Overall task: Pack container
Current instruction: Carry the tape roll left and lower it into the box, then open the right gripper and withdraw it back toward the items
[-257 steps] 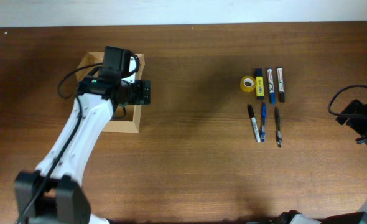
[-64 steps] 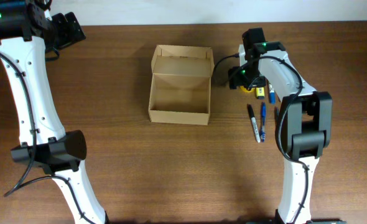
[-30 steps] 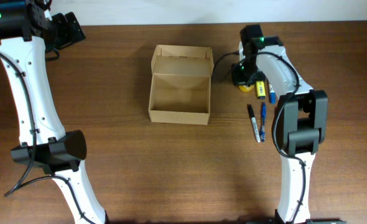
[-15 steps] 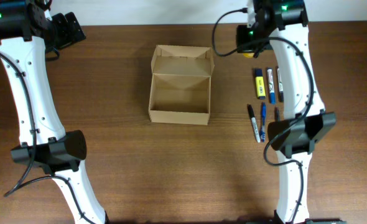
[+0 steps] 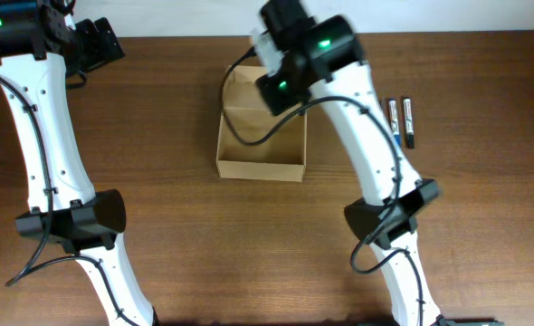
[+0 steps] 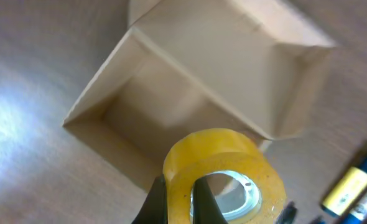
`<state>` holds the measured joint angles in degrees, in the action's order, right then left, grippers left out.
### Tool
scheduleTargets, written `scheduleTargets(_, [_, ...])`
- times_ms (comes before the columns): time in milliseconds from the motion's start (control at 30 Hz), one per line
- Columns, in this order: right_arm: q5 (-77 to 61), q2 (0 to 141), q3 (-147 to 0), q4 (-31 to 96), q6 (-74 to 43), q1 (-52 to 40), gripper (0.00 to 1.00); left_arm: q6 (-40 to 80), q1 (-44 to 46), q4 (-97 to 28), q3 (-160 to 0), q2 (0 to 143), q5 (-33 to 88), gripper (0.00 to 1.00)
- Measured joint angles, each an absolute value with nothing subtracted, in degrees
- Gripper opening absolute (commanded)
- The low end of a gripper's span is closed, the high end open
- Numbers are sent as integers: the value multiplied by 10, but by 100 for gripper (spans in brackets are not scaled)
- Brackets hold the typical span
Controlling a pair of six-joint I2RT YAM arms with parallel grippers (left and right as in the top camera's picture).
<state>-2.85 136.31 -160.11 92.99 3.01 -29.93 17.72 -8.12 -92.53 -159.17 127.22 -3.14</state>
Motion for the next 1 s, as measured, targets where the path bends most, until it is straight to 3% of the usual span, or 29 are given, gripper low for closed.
scheduleTargets(367, [-42,1364,-1359,814,47,-338,4,177,-81,-925,-1592,1272,-31,100])
scheduleTargets(833, [-51,1364,-1237,664,53,-343,4,177,-81,-925,-1592,1272,-31,100])
scheduleTargets(933, [-51,1364,-1218,656,53,-343,23,177,-81,-925,-1592,1272,-31,100])
scheduleTargets(1000, [-53,1364,-1216,657,54,-343,30,177,-81,-925,-1592,1272,-32,100])
